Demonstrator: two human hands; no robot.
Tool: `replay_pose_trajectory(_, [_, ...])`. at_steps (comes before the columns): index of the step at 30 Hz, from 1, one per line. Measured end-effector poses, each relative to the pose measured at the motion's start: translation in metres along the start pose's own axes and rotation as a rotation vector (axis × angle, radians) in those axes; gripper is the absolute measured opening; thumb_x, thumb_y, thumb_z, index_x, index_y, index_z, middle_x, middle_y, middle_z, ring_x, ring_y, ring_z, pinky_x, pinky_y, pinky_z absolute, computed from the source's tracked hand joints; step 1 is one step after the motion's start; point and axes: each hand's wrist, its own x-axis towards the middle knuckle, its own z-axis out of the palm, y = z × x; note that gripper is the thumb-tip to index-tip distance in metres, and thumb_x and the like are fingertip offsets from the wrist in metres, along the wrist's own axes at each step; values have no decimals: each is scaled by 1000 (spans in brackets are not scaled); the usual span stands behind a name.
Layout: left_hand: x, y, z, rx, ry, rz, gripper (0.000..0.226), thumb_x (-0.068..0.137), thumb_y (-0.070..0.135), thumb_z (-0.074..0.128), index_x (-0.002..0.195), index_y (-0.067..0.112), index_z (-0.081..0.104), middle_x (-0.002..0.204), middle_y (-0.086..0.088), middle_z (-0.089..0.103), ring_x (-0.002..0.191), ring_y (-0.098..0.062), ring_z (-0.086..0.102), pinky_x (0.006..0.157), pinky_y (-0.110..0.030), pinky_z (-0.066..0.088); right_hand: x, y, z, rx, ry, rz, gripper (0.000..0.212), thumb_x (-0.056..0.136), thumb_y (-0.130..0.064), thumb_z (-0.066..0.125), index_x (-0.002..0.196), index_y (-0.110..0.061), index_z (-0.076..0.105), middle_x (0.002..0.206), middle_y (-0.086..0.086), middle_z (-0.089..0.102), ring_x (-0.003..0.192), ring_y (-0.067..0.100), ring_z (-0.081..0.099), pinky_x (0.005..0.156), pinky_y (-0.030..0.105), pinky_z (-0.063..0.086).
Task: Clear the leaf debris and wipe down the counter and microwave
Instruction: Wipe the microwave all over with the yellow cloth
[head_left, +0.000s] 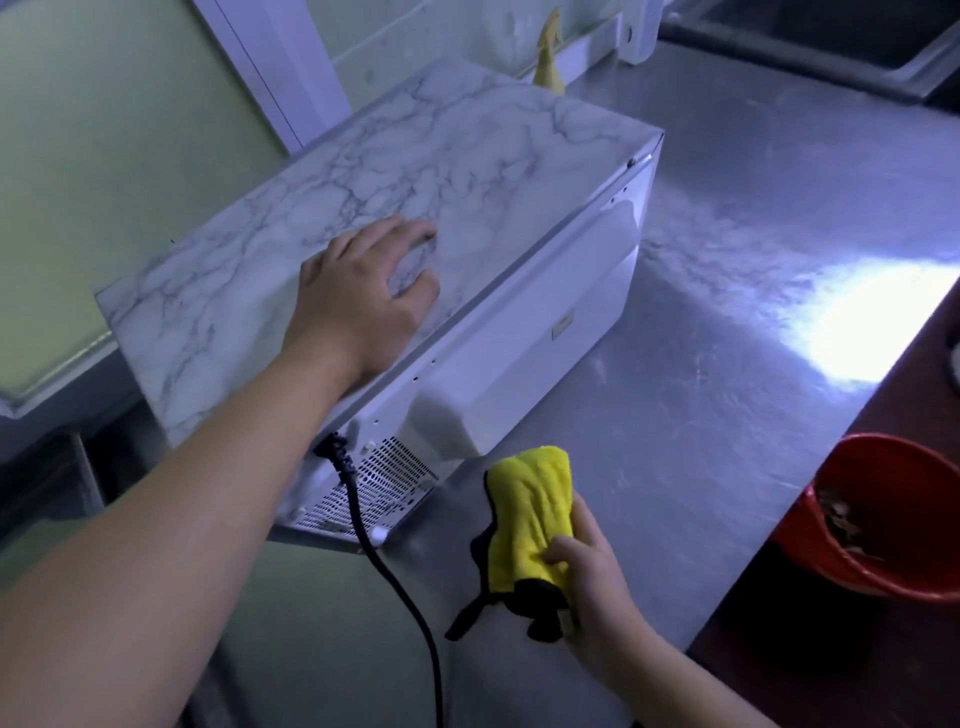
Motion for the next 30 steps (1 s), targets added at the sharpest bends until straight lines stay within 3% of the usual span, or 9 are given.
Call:
replay_pose_trajectory(5, [-1, 1, -2, -1, 1, 10, 46, 90, 52, 41, 135, 47, 47, 151, 15, 43, 139, -13, 34, 114, -39, 21, 55, -92, -21, 168, 126, -183, 58, 85, 1, 39, 131, -31, 56, 105, 6, 67, 84, 24, 65, 69, 36, 54])
replay_pose_trajectory(8, [-2, 2, -3, 1, -12, 9, 49, 88, 52, 40, 136, 45, 48, 152, 15, 42, 140, -14, 34, 116, -40, 21, 106, -128, -11, 308, 155, -210, 37, 104, -21, 38, 140, -18, 49, 119, 5, 64, 103, 25, 64, 82, 37, 54])
replay_pose_trajectory(10, [-2, 2, -3, -2, -13, 2, 50, 87, 52, 40, 136, 45, 48, 152, 15, 42, 140, -13, 34, 116, -39, 20, 126, -131, 3, 368, 225, -115, 43, 106, -37, 36, 143, -18, 51, 132, 6, 64, 113, 26, 64, 81, 37, 57])
replay_pose_trajectory(13, [-2, 3, -2, 1, -16, -3, 51, 86, 52, 39, 136, 45, 48, 152, 15, 41, 140, -13, 32, 115, -37, 18, 129, -108, 25, 430, 279, -48, 40, 105, -42, 39, 137, -26, 57, 125, 3, 69, 97, 22, 70, 64, 35, 60])
replay_pose_trajectory(15, [-2, 3, -3, 3, -15, 1, 50, 87, 52, 40, 136, 45, 48, 152, 15, 41, 140, -13, 32, 114, -37, 18, 120, -81, 38, 471, 274, -33, 39, 106, -40, 39, 138, -25, 56, 128, 5, 68, 106, 24, 69, 74, 38, 61])
replay_pose_trajectory(19, [-1, 3, -3, 0, -25, -3, 49, 87, 52, 39, 135, 45, 48, 153, 15, 40, 140, -14, 31, 114, -37, 17, 87, -34, 66, 461, 222, 60, 38, 106, -32, 40, 139, -16, 52, 131, 14, 63, 121, 35, 60, 105, 52, 47])
replay_pose_trajectory(24, [-1, 2, -1, -8, -26, -5, 48, 87, 52, 39, 134, 46, 49, 152, 15, 40, 139, -13, 32, 112, -34, 18, 32, -11, 80, 378, 74, 376, 45, 102, -35, 41, 109, 4, 62, 90, 20, 70, 79, 34, 71, 85, 43, 52])
replay_pose_trajectory(26, [-1, 2, -2, -16, -28, -8, 49, 87, 52, 40, 135, 46, 49, 152, 15, 41, 139, -13, 32, 112, -35, 18, 18, -14, 75, 396, -41, 465, 43, 100, -31, 44, 113, 4, 65, 101, 22, 73, 87, 34, 74, 82, 44, 54])
replay_pose_trajectory(30, [-1, 2, -3, -18, -36, -2, 50, 88, 52, 41, 137, 44, 48, 152, 15, 41, 139, -13, 33, 113, -35, 18, -9, -43, 56, 420, -207, 477, 58, 93, -32, 58, 140, 0, 53, 140, 23, 56, 126, 38, 57, 104, 48, 47])
